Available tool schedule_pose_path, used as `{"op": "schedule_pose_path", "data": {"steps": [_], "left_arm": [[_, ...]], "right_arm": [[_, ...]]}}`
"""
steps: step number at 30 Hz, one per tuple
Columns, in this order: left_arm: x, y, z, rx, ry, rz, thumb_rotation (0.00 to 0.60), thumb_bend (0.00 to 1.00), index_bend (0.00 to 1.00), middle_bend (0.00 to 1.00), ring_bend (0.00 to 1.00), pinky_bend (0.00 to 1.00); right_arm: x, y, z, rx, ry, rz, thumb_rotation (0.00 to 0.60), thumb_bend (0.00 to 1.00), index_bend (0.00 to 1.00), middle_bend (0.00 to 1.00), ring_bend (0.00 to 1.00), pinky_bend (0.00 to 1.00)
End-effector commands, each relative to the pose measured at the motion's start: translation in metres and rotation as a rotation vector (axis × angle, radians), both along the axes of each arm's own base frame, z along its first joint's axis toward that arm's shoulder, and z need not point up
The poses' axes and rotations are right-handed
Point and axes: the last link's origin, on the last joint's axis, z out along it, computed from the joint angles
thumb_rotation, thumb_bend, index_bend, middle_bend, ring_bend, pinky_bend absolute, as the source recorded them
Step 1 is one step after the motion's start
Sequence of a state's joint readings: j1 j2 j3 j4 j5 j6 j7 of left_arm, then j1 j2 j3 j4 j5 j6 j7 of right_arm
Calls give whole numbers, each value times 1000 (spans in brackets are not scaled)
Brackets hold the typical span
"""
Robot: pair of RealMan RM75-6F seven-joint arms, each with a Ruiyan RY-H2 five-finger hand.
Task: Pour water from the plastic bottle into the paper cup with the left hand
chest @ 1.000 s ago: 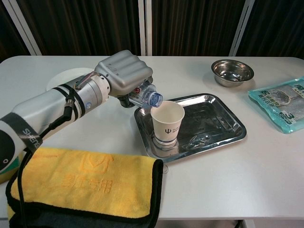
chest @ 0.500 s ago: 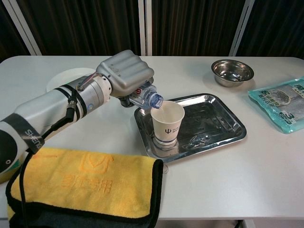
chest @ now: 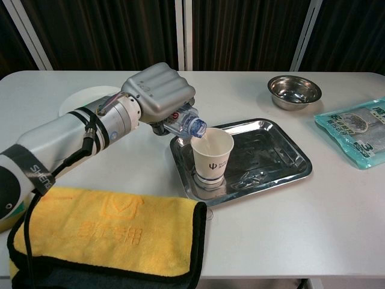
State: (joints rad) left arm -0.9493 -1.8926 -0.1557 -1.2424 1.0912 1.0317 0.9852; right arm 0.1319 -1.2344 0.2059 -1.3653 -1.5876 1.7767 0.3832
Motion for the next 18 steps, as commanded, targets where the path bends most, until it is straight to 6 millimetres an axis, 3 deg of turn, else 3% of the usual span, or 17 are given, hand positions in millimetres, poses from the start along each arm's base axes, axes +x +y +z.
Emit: {"op": "schedule_pose_path", "data": {"steps": [1, 18], "left_arm": [[0, 0, 0, 0, 7, -5, 600, 474, 824, 768, 544, 533], [3, -3, 4, -38, -59, 41, 600, 474, 824, 768, 544, 528]], "right_arm": [[0, 0, 0, 1, 0, -1, 600, 338, 0, 0, 0, 0], [0, -1, -2, 6, -4, -1, 600, 339, 0, 0, 0, 0]]}}
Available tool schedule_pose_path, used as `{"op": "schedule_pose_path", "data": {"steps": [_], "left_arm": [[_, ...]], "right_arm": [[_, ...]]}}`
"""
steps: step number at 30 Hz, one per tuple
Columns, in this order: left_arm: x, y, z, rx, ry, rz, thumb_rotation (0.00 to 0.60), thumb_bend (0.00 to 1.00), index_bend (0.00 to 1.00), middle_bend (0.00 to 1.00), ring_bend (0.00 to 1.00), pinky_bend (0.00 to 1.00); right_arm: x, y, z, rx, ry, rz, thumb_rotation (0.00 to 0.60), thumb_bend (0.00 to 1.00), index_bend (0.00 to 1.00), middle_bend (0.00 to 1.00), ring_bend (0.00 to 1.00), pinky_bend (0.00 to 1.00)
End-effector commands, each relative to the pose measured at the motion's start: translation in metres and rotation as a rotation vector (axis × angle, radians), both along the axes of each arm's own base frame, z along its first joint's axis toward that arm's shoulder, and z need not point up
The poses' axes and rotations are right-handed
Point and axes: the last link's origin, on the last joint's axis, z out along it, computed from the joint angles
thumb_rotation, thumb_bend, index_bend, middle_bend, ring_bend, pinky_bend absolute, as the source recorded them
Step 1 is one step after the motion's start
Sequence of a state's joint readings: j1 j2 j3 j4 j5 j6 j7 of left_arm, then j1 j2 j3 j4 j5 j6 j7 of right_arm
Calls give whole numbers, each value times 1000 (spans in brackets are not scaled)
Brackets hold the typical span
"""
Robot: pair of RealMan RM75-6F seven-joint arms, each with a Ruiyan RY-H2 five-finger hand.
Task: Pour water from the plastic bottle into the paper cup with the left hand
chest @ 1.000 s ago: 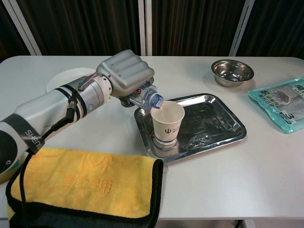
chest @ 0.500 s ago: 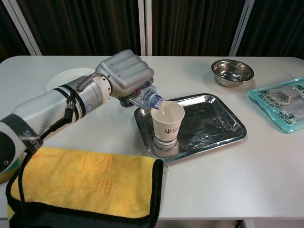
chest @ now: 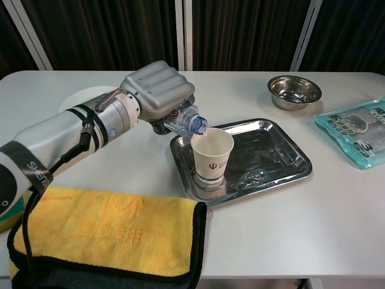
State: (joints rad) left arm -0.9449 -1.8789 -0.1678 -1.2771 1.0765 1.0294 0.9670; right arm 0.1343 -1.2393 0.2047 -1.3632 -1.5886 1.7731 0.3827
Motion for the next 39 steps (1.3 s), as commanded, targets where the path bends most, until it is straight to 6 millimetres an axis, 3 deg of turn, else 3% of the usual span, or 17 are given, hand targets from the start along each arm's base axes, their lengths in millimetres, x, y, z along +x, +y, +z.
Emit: {"op": "schedule_pose_path", "data": {"steps": [1, 12, 19, 26, 32, 39], "left_arm": [[1, -2, 1, -26, -31, 24, 600, 474, 824, 768, 544, 527], [10, 0, 14, -83, -206, 133, 600, 475, 824, 768, 544, 522], [8, 0, 43, -109, -523, 301, 600, 474, 824, 768, 543, 527], [-30, -1, 83, -187, -905, 583, 600, 474, 824, 768, 544, 554], [-74, -7, 105, -222, -1042, 719, 600, 477, 824, 768, 543, 557], [-115, -17, 108, -220, -1218, 736, 600, 475, 823, 768, 544, 558]], "right_arm": [[0, 0, -1, 4, -7, -2, 600, 339, 0, 0, 0, 0], [1, -1, -1, 7, -8, -5, 600, 340, 0, 0, 0, 0], [3, -3, -2, 14, -7, 1, 600, 340, 0, 0, 0, 0], [4, -4, -4, 18, -4, 1, 600, 339, 0, 0, 0, 0], [5, -4, -7, 27, -2, -1, 600, 340, 0, 0, 0, 0], [5, -4, -7, 28, 5, -11, 600, 340, 0, 0, 0, 0]]}}
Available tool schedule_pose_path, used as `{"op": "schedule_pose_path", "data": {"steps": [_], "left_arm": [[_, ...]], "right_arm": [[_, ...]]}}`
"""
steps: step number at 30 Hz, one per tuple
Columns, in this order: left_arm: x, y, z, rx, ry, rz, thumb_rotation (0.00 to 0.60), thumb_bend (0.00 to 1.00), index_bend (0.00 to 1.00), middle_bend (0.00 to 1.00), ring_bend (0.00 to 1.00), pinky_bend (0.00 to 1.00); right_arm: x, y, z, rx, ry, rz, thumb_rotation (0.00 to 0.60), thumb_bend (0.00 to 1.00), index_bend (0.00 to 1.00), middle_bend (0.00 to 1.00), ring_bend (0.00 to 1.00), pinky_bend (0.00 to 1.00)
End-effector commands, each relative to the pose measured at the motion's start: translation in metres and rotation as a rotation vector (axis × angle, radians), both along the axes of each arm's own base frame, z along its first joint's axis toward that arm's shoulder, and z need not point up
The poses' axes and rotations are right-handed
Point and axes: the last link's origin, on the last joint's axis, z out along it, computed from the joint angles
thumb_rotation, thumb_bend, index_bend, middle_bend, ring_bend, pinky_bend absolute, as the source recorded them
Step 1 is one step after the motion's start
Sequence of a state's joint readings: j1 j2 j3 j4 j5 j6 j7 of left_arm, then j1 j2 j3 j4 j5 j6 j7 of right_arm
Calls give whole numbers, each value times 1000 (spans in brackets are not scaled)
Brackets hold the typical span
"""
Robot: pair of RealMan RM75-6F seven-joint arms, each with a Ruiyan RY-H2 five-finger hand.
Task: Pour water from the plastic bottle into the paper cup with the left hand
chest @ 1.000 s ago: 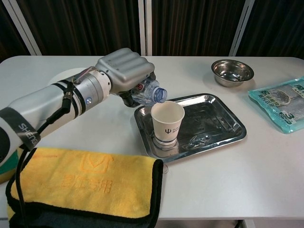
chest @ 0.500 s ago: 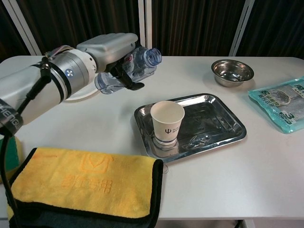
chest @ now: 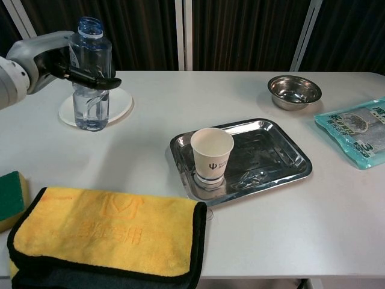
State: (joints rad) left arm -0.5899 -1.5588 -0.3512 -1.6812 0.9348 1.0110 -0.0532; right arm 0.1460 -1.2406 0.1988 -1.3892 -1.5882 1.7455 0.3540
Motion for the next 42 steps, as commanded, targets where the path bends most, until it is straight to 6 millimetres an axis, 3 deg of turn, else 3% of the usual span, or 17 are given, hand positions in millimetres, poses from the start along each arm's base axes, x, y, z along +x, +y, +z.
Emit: {"op": "schedule_pose_path", "data": {"steps": [1, 7, 17, 42], "left_arm": [[-35, -10, 2, 46, -77, 19, 600, 472, 823, 768, 544, 558], [-57, -11, -6, 137, -163, -4, 600, 466, 822, 768, 544, 558], [-92, -10, -25, 153, -108, -32, 600, 458, 821, 766, 543, 556], [-110, -3, -49, 113, -167, 20, 600, 450, 808, 750, 535, 555]], "right_arm": [[0, 0, -1, 4, 4, -5, 600, 340, 0, 0, 0, 0], [-1, 0, -4, 15, 9, -17, 600, 340, 0, 0, 0, 0], [0, -1, -8, 27, 18, -25, 600, 340, 0, 0, 0, 0], [-2, -2, -10, 33, 30, -44, 600, 340, 0, 0, 0, 0]]}}
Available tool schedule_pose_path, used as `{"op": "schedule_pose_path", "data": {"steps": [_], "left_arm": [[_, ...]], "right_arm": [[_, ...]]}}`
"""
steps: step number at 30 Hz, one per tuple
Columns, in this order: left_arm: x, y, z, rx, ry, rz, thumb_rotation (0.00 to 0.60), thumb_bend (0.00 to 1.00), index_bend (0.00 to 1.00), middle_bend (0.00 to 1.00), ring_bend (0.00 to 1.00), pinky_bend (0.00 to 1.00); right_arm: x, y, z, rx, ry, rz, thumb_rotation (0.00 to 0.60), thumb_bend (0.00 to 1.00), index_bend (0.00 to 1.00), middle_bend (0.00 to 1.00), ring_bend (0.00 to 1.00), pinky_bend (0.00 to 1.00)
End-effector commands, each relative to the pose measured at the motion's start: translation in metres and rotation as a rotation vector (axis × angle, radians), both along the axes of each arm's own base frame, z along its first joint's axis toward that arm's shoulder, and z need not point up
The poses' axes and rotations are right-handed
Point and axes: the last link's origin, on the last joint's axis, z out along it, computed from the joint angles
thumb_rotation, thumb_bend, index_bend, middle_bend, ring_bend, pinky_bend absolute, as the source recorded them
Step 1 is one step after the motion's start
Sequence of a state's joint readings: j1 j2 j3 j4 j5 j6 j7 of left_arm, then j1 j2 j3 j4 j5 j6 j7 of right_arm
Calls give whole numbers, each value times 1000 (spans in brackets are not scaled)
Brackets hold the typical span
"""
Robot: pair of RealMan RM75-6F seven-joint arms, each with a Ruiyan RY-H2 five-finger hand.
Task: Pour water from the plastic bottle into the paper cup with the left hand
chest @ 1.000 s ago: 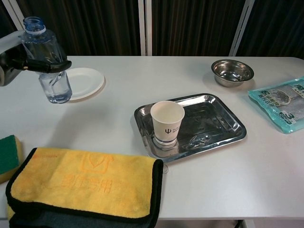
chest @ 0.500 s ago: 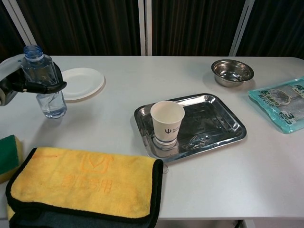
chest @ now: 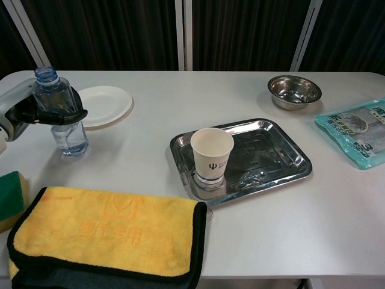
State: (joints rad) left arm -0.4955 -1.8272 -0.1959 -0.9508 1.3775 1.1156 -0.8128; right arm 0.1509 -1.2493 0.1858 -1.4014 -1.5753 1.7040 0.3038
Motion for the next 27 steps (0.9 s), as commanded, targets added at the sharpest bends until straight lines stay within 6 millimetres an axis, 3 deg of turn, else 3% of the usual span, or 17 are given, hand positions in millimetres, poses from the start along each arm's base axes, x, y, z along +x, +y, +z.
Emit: {"op": "schedule_pose_path", "data": {"steps": [1, 17, 23, 27], "left_arm": [[0, 0, -3, -4, -7, -3, 600, 450, 805, 747, 532, 555], [-4, -3, -11, -23, -14, -8, 600, 417, 649, 668, 474, 525], [-3, -1, -11, -12, -20, -18, 600, 362, 579, 649, 469, 520], [-4, -1, -11, -11, -22, -24, 600, 316, 512, 582, 438, 485]], "right_arm": [[0, 0, 0, 1, 4, -1, 600, 340, 0, 0, 0, 0], [-2, 2, 0, 8, 9, -10, 600, 339, 0, 0, 0, 0], [-1, 2, 1, 7, 10, -7, 600, 340, 0, 0, 0, 0], [-1, 2, 1, 8, 11, -8, 600, 340, 0, 0, 0, 0]]}}
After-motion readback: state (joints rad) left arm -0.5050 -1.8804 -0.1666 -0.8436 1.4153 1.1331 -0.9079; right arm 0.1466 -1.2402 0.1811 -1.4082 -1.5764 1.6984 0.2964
